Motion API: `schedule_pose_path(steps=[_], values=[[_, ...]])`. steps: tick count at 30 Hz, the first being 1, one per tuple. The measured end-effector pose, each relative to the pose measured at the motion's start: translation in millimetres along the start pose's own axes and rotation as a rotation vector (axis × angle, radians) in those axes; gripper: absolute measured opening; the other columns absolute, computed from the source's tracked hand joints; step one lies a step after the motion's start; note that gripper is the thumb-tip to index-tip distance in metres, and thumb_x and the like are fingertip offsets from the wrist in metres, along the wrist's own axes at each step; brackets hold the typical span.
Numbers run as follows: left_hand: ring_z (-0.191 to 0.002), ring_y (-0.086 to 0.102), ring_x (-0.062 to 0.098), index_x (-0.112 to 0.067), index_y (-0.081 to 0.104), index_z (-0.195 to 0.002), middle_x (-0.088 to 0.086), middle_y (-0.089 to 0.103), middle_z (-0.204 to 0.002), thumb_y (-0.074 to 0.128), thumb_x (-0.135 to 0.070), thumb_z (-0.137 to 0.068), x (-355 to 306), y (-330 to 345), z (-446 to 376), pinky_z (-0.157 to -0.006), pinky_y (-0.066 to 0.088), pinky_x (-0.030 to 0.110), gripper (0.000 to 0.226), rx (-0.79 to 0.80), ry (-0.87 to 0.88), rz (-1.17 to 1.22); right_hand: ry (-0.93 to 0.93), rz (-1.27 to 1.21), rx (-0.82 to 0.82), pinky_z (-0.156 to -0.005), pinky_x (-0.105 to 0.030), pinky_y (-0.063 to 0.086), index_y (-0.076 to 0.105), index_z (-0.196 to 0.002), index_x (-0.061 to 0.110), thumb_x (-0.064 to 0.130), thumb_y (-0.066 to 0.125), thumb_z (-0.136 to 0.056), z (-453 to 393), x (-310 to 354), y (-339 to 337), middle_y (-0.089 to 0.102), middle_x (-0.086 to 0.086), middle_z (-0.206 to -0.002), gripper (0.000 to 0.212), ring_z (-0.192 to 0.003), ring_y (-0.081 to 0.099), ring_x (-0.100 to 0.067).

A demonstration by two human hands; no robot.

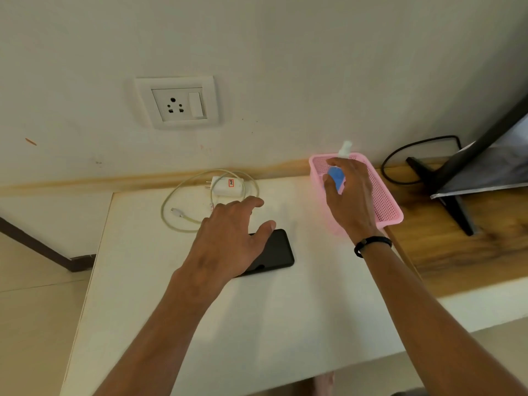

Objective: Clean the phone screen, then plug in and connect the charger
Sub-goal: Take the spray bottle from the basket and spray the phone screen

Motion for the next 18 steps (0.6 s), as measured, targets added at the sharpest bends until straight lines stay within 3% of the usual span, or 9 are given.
schedule_pose_path(steps=[2,7,11,13,15,18], values=[[-0.122,0.057,0.015,-0.035,0.053,-0.142,-0.009,0.067,-0.127,0.057,-0.056,-0.096,1.0,-2.0,-1.6,-0.096,0.048,0.035,0.05,-0.02,0.004,0.047,0.002,0.014,-0.053,-0.085,-0.003,0.027,0.06,-0.129,0.021,0.02,0.062,-0.101,3.0,-1.3,-5.5,0.057,-0.007,-0.137,0.028,-0.116,0.052,-0.014],[-0.113,0.062,0.01,-0.04,0.056,-0.136,-0.018,0.07,-0.11,0.059,-0.057,-0.095,1.3,-6.9,-3.6,-0.094,0.053,0.035,0.044,-0.061,0.011,0.226,-0.062,-0.007,-0.107,-0.08,-0.006,0.033,0.061,-0.12,0.015,0.013,0.059,-0.101,10.1,13.1,-23.8,0.056,-0.012,-0.129,0.019,-0.106,0.05,-0.012],[-0.098,0.065,-0.006,-0.038,0.064,-0.127,-0.021,0.073,-0.093,0.062,-0.05,-0.096,-2.8,-15.4,-6.0,-0.073,0.045,0.004,0.033,-0.148,0.021,0.375,-0.124,-0.102,-0.1,-0.084,-0.025,0.053,0.056,-0.117,0.015,0.012,0.058,-0.101,19.8,51.4,-42.5,0.056,-0.006,-0.123,0.017,-0.105,0.055,-0.015],[-0.094,0.065,-0.011,-0.041,0.065,-0.122,-0.019,0.075,-0.091,0.06,-0.05,-0.097,-4.1,-18.8,-6.5,-0.068,0.043,-0.001,0.027,-0.175,-0.006,0.462,-0.133,-0.202,-0.056,-0.083,-0.024,0.055,0.052,-0.116,0.019,0.011,0.056,-0.102,28.8,74.8,-47.5,0.057,-0.001,-0.12,0.016,-0.106,0.06,-0.017],[-0.094,0.066,-0.008,-0.044,0.064,-0.122,-0.018,0.076,-0.095,0.056,-0.053,-0.099,-5.3,-18.1,-7.2,-0.071,0.046,0.004,0.026,-0.15,-0.043,0.555,-0.092,-0.354,0.011,-0.075,-0.014,0.055,0.047,-0.113,0.026,0.01,0.055,-0.103,42.9,94.8,-48.2,0.058,0.005,-0.114,0.02,-0.103,0.064,-0.011],[-0.101,0.069,0.002,-0.039,0.067,-0.122,-0.017,0.077,-0.102,0.053,-0.054,-0.1,-5.9,-11.7,-7.7,-0.095,0.056,0.032,0.031,-0.066,-0.14,0.771,0.024,-0.586,0.152,-0.074,-0.012,0.056,0.042,-0.116,0.026,0.008,0.054,-0.103,72.8,109.4,-40.8,0.062,0.01,-0.113,0.025,-0.105,0.068,-0.004]])
Point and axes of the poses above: each hand's wrist, its own z-axis away from the middle knuckle, its own y-axis out of the palm, x = y × z, the point moved 6 cm from there along -z, towards the middle knuckle
